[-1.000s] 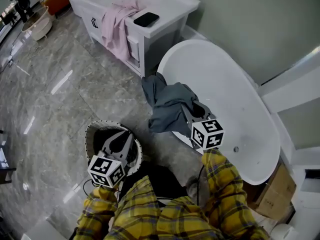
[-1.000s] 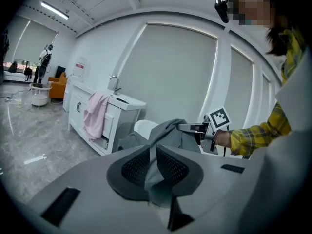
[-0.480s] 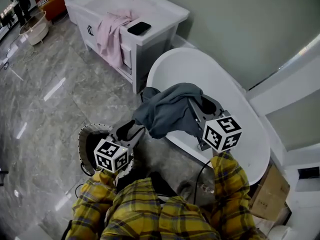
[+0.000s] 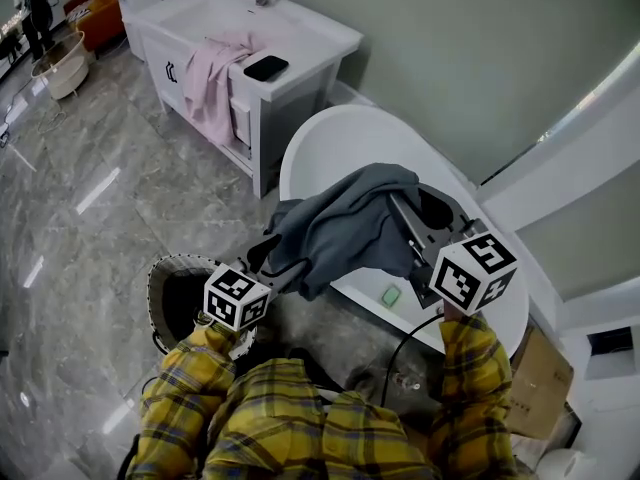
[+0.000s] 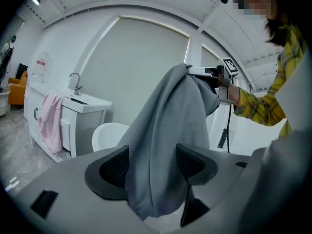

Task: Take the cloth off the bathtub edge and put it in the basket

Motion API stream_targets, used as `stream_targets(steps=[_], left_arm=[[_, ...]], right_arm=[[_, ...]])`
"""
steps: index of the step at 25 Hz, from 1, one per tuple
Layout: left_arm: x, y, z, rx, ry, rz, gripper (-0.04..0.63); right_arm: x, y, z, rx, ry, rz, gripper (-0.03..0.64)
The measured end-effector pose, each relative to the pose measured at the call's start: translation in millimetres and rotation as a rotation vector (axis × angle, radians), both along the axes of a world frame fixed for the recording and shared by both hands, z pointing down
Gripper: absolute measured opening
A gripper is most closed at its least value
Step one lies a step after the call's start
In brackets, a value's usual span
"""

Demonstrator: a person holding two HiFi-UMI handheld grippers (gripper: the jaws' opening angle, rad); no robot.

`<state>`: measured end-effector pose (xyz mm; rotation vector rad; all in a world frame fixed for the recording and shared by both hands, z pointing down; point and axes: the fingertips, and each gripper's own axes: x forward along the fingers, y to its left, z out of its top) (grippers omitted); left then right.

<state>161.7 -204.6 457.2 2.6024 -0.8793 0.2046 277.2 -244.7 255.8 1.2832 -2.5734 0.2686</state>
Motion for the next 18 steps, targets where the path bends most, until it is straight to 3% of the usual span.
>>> stream_targets(steps=[10, 14, 15, 18], left_arm=[[38, -25, 11, 0.006, -0.041, 0.056, 0.332], [54, -26, 23, 0.012, -0.116, 0.086, 0.327], [58, -24, 24, 0.013, -0.124, 0.095, 0.300], [66, -25, 20, 0.020, -0.109, 0.102, 0.093]], right_arm=[[13, 32, -54, 0.061, 0.009, -0.049, 0.095], [24, 43, -71, 0.064, -0.020, -0.037, 0.095], [26, 45, -75, 0.065, -0.027, -0.034, 0.095], [32, 49, -80, 0.068, -0.022, -0.025, 0.095]])
